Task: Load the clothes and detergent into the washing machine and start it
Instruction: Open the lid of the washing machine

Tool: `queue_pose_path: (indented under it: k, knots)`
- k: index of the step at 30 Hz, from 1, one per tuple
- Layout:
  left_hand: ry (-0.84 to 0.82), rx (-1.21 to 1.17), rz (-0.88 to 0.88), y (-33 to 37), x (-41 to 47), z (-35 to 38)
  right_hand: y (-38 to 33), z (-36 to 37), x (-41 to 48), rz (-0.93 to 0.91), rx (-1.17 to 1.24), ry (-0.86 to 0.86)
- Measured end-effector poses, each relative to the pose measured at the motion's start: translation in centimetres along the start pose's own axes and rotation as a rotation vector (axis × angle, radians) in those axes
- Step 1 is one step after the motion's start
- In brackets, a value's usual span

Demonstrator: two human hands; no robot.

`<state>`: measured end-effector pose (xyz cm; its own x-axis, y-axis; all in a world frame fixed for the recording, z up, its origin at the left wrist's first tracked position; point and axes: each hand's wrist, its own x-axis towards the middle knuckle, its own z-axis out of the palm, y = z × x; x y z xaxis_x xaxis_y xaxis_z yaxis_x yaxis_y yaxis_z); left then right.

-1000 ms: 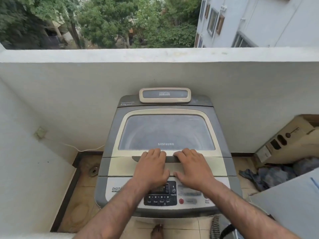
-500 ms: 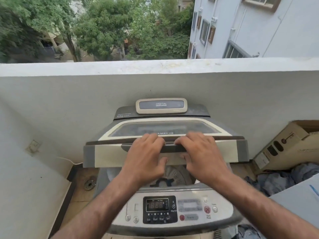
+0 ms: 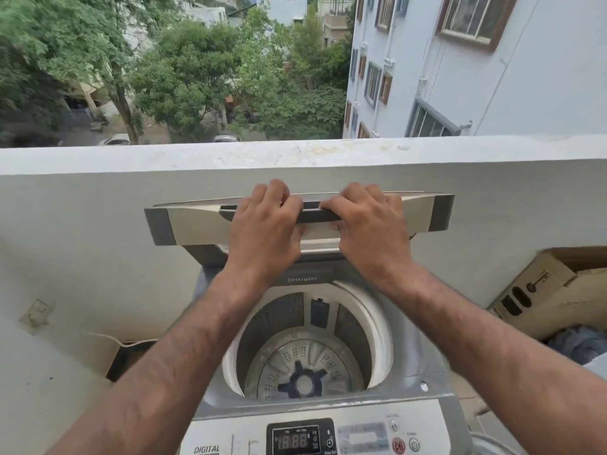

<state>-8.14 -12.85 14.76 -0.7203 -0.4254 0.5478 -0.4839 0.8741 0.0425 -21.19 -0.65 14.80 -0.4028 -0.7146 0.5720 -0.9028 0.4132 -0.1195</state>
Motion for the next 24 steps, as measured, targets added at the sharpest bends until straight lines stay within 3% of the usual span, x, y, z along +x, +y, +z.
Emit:
queue_pose_path:
  k: [12, 18, 24]
  knots:
    - [0.066, 0.064, 0.048, -2.2, 4.1, 4.1, 0.9, 3.0, 4.7, -0.012, -0.081, -0.020]
    - [-0.101, 0.083, 0.006, -2.8, 5.2, 4.8, 2.1, 4.1, 7.4, -0.008, -0.025, -0.176]
    - [-0.076, 0.095, 0.011, -2.8, 4.7, 5.4, 2.3, 4.6, 5.8, -0.024, -0.084, -0.209]
